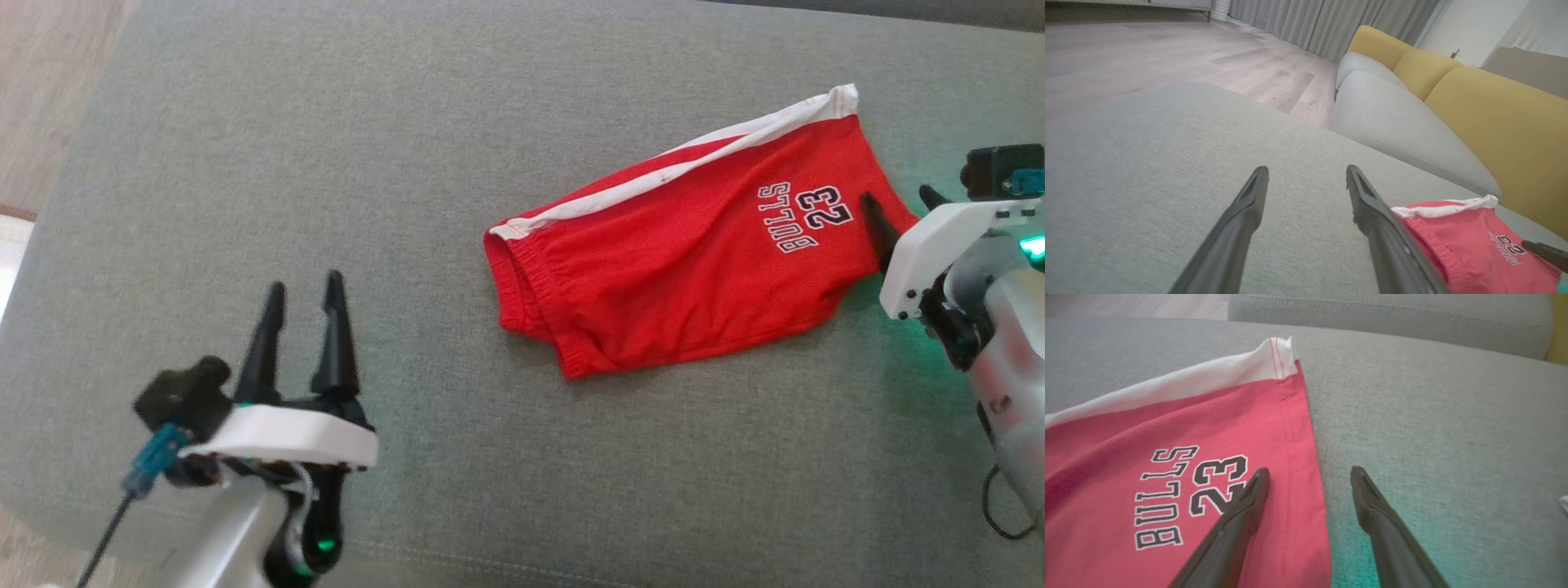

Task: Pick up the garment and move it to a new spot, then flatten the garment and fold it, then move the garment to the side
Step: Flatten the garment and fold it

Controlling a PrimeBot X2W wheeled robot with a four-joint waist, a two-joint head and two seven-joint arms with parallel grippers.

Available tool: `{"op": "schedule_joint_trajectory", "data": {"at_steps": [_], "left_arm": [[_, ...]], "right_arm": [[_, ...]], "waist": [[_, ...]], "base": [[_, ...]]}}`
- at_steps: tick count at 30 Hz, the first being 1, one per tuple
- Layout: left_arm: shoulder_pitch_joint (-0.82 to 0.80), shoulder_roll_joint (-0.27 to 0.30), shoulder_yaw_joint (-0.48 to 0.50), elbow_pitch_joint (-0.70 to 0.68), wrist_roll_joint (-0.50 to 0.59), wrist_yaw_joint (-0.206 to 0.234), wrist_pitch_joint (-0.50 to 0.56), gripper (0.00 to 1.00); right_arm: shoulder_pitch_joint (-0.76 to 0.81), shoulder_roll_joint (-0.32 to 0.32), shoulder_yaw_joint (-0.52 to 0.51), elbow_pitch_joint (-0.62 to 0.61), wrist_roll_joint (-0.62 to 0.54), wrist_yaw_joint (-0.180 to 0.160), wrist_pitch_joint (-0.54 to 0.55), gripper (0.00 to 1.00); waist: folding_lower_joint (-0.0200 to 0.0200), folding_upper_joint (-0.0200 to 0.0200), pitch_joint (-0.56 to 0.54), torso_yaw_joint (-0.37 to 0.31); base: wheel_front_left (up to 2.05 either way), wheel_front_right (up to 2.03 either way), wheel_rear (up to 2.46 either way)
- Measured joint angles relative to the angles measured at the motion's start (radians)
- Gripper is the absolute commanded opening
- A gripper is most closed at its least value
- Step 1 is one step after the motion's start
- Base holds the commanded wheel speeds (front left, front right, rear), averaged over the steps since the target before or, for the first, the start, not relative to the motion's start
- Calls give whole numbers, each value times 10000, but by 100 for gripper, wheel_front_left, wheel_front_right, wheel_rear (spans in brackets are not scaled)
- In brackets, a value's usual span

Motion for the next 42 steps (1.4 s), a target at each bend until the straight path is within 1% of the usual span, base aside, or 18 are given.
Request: {"op": "schedule_joint_trajectory", "data": {"at_steps": [3, 7, 8, 9, 10, 13, 14, 21, 25, 30, 35, 39, 42], "left_arm": [[-1, 217, 128, -125, 161, 148, -13, 100], [0, 384, 178, -188, 274, 173, -19, 100], [0, 430, 213, -215, 303, 221, -81, 100], [1, 462, 253, -274, 341, 263, -94, 100], [3, 500, 286, -330, 351, 263, -98, 100], [3, 656, 311, -368, 453, 309, -98, 100], [5, 698, 314, -372, 477, 336, -98, 100], [212, 771, 249, -380, 731, 451, -102, 100], [465, 765, 125, -351, 786, 468, -180, 100], [732, 761, 142, -322, 918, 508, -257, 100], [1265, 765, 211, -316, 918, 598, -278, 100], [1595, 769, 226, -316, 918, 598, -280, 100], [1647, 771, 144, -316, 1030, 598, -282, 100]], "right_arm": [[60, -19, 163, -86, 295, 0, 311, 100], [224, 0, 353, -230, 688, 0, 700, 100], [230, -6, 408, -299, 796, 0, 813, 86], [224, -17, 462, -364, 884, 0, 922, 61], [223, -15, 531, -433, 982, 0, 1003, 43], [226, -10, 708, -606, 1191, 0, 1070, 9], [226, -6, 756, -650, 1214, 0, 1064, 0], [230, 71, 819, -708, 1290, 0, 247, 0], [321, 132, 585, -696, 1360, 0, -384, 0], [1002, 261, -6, -408, 1356, 0, -1208, 0], [1839, 637, -535, -414, 1250, 0, -1965, 0], [2473, 1018, -790, -729, 1101, 0, -2259, 0], [2789, 1156, -1135, -982, 934, 0, -2393, 0]], "waist": [[0, 0, 55, 94], [0, 0, 75, 167], [0, 0, 75, 179], [0, 0, 74, 187], [0, 0, 75, 192], [1, 0, 79, 175], [1, 0, 78, 159], [1, 0, -29, -106], [1, 0, -222, -358], [1, 0, -579, -774], [0, 0, -982, -1335], [0, 0, -1245, -1814], [0, 0, -1392, -2078]], "base": [[0, 0, 0], [0, 0, 0], [0, 0, 0], [0, 0, 0], [0, 0, 0], [0, 0, 0], [0, 0, 0], [0, 0, 0], [0, 0, 0], [0, 0, 0], [0, 0, 0], [0, 0, 0], [0, 0, 0]]}}
